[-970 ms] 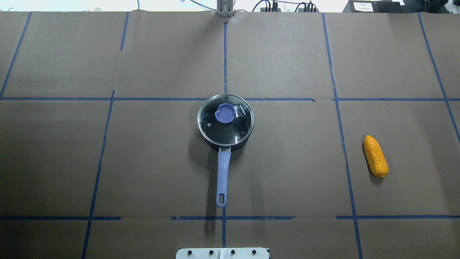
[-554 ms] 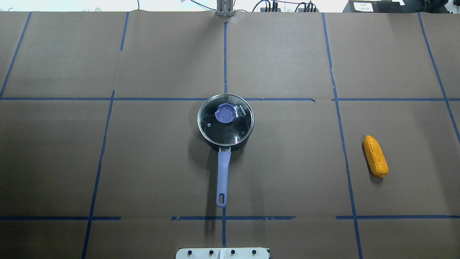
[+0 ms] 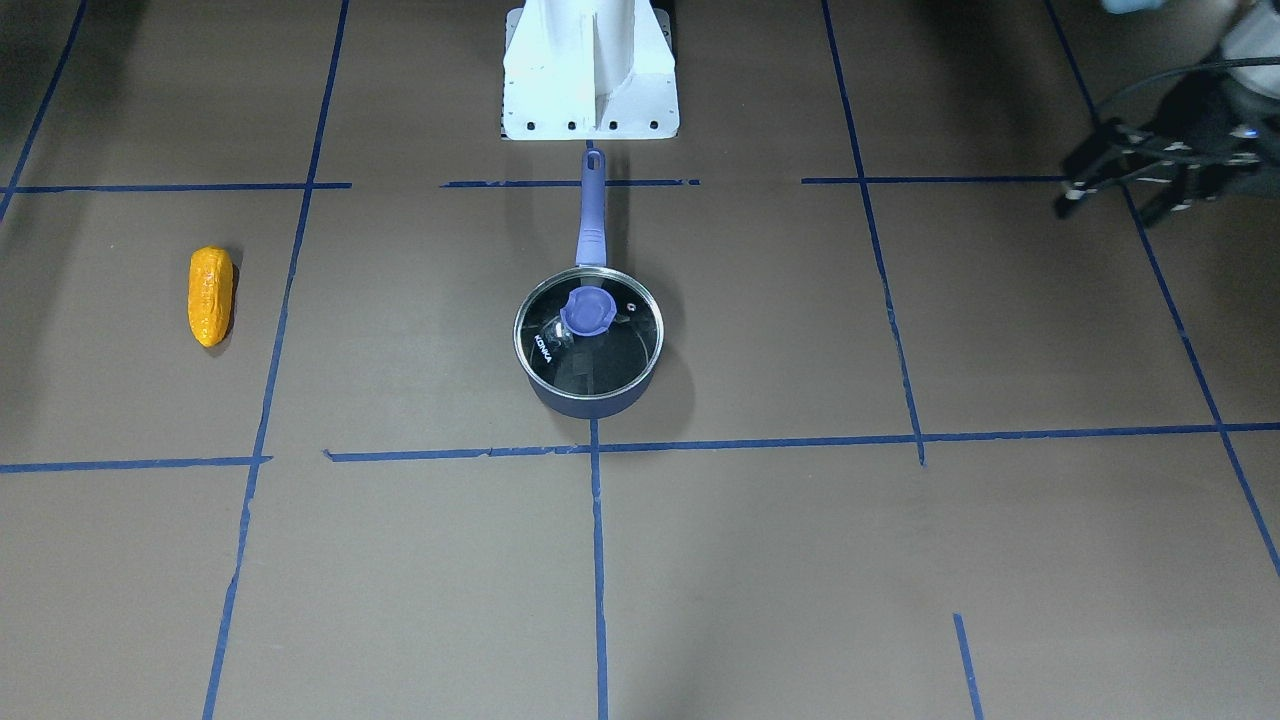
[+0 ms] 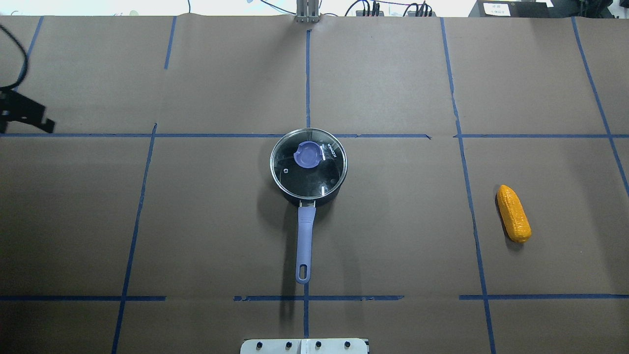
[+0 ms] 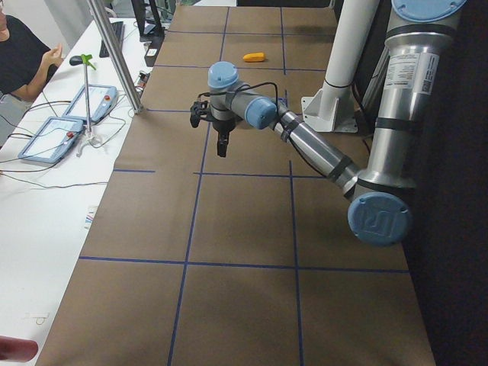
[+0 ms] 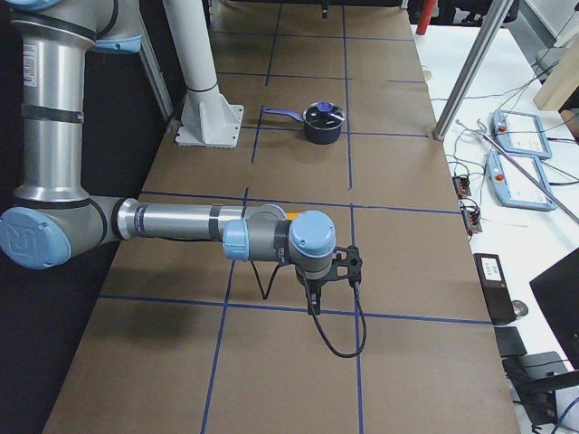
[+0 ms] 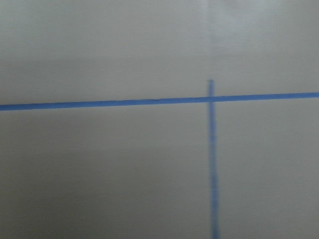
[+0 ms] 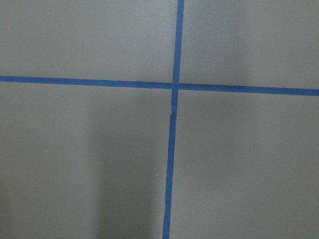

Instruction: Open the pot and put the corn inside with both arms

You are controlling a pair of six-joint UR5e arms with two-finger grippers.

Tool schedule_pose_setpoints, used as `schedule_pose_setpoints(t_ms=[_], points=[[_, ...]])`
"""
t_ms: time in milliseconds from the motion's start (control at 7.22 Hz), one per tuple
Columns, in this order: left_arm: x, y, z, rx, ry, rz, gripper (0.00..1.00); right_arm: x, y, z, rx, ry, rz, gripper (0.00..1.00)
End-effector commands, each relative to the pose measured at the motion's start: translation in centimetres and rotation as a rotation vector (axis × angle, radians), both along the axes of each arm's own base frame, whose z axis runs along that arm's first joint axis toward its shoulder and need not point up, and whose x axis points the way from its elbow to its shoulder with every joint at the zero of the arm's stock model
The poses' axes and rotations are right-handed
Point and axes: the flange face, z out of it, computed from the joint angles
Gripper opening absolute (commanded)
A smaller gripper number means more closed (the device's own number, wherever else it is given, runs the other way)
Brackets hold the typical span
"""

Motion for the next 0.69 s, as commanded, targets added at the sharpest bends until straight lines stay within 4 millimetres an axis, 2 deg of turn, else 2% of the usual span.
schedule_pose_setpoints(t_ms=[0, 139, 277, 416, 554], points=[[7.7, -0.3, -11.1, -0.02, -0.073, 0.006, 1.0, 0.0, -0.4, -0.5, 0.004, -0.005, 0.003, 1.0], [13.6, 1.9, -13.0, -0.032, -0.095, 0.028, 1.0, 0.0, -0.7, -0.4, 0.005, -0.007, 0.003, 1.0], [18.2, 2.6, -16.2, -0.06, -0.084, 0.017, 1.0, 0.0, -0.6, -0.2, 0.002, -0.004, 0.001, 1.0], [20.9, 1.4, -19.4, -0.065, -0.076, -0.005, 1.0, 0.0, -0.6, -0.2, 0.002, -0.005, 0.001, 1.0], [23.9, 0.4, -21.5, -0.071, -0.056, -0.015, 1.0, 0.0, -0.6, -0.1, 0.001, -0.007, 0.001, 1.0]])
